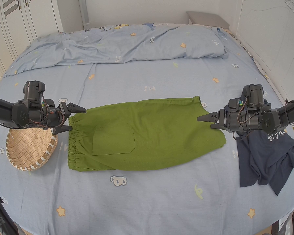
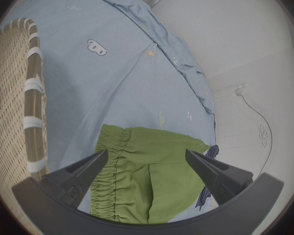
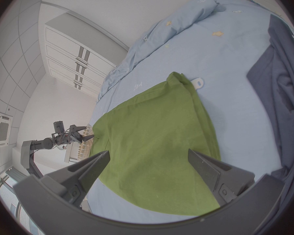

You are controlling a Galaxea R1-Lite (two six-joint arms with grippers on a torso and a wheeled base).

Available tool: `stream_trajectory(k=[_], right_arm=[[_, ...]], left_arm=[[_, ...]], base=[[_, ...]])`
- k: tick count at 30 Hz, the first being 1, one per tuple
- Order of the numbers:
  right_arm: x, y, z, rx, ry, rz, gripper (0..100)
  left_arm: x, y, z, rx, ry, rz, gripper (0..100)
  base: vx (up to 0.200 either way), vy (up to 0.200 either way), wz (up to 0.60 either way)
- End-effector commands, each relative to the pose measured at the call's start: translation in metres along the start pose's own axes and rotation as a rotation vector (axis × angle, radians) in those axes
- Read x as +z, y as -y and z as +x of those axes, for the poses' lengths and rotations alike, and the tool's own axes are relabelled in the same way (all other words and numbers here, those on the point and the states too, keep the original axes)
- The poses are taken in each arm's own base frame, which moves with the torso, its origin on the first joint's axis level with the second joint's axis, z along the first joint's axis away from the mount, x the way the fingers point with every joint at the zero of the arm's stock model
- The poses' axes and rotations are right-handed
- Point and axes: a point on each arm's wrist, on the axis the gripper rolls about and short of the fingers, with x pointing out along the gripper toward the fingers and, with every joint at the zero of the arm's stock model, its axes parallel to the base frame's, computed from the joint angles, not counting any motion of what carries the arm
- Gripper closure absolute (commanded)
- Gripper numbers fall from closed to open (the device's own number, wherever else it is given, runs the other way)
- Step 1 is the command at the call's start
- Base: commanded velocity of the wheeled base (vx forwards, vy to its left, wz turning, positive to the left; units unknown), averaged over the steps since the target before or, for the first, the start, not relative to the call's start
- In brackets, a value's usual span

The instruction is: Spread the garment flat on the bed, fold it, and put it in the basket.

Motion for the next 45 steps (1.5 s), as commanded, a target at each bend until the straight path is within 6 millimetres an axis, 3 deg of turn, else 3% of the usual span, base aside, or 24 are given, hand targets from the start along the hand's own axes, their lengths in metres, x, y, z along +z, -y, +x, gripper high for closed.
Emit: stream_trajectory(k=[1,3,13,29,45], right_arm=[[0.002,0.003,-0.006,-0.009,0.014,0.005,0],[0.005,0.002,-0.012,-0.012,0.028,0.004,0],[0.007,-0.010,-0.026,0.004,0.051,-0.017,0],[0.004,-0.014,-0.026,0.010,0.040,-0.018,0],[0.002,-0.013,-0.024,0.010,0.032,-0.017,0]], left_arm=[[-0.013,0.007,-0.018,-0.003,-0.005,0.012,0],[-0.032,0.008,-0.023,0.001,-0.039,0.022,0],[-0.068,-0.008,-0.036,-0.003,-0.013,0.077,0],[-0.075,-0.033,-0.009,0.102,0.006,0.119,0],[-0.083,-0.052,0.015,0.099,-0.019,0.100,0]], base=[[0.000,0.000,0.00],[0.000,0.000,0.00],[0.000,0.000,0.00],[0.000,0.000,0.00],[0.000,0.000,0.00]])
